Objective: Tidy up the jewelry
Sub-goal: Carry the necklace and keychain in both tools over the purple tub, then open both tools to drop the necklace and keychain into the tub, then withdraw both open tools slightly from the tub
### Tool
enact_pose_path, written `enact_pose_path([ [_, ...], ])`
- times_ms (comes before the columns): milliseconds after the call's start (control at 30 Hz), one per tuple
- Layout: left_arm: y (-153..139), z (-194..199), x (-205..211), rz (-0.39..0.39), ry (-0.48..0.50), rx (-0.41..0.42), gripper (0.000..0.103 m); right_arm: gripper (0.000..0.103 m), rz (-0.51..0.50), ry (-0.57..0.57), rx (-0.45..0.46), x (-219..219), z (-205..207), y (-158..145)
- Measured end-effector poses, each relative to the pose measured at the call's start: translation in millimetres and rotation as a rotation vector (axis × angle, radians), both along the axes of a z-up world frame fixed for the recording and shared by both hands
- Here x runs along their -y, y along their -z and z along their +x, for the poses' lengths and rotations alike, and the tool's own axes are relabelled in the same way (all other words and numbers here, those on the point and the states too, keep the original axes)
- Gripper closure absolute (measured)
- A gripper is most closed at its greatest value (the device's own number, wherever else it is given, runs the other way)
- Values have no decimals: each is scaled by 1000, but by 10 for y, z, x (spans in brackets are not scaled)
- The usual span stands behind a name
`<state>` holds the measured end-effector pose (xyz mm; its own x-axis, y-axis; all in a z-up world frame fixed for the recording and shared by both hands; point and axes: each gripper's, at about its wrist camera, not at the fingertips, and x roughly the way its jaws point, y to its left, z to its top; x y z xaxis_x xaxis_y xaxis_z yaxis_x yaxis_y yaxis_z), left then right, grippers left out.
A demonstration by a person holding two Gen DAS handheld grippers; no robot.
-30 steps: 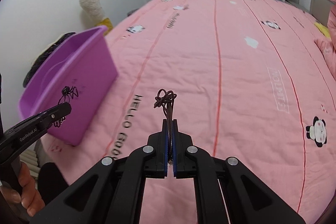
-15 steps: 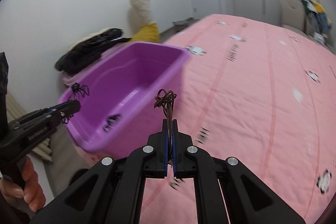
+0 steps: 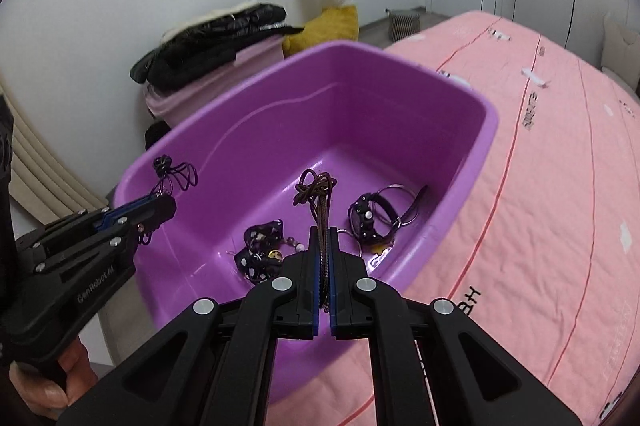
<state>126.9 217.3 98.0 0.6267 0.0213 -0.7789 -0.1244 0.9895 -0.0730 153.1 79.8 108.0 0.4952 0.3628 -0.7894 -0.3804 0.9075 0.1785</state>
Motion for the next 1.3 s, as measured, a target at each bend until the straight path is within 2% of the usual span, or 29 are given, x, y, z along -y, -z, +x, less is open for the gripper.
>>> enact_pose_path([
  [167, 139, 99, 18, 6, 1, -48, 95, 100, -11, 9, -56, -67, 198, 201],
  [500, 257, 239, 24, 17, -9, -100, 95, 99, -55, 15, -71, -136, 309, 342],
  [533, 252, 240, 24, 19, -11, -101, 94, 97, -60, 20, -66, -139, 311, 336],
  [567, 245, 238, 22, 19, -13, -100, 94, 86, -62, 23, -63, -137, 317, 338],
  [600, 231, 232, 19, 18, -14, -99, 88, 75, -61, 27, -60, -133, 319, 323],
  [633, 218, 228, 19, 18, -15, -98, 81, 53, -56, 32, -54, -121, 317, 303],
  [667, 195, 214, 13, 19, -19, -93, 60, 48, -46, 34, -43, -104, 310, 277],
  [700, 168, 199, 6, 25, -31, -82, 40, 48, -42, 40, -30, -92, 299, 244],
  [800, 90, 142, -15, 34, -45, -47, 27, 47, -46, 49, -23, -57, 299, 190],
  [1000, -53, 68, -32, 29, -65, -24, 11, 43, -43, 82, -19, 32, 258, 132],
  [1133, -136, 41, -20, 22, -64, -23, 10, 41, -39, 95, -24, 62, 227, 105],
  [1300, -200, 22, 24, 51, -77, -27, 7, 38, -20, 123, -38, 132, 211, 75],
])
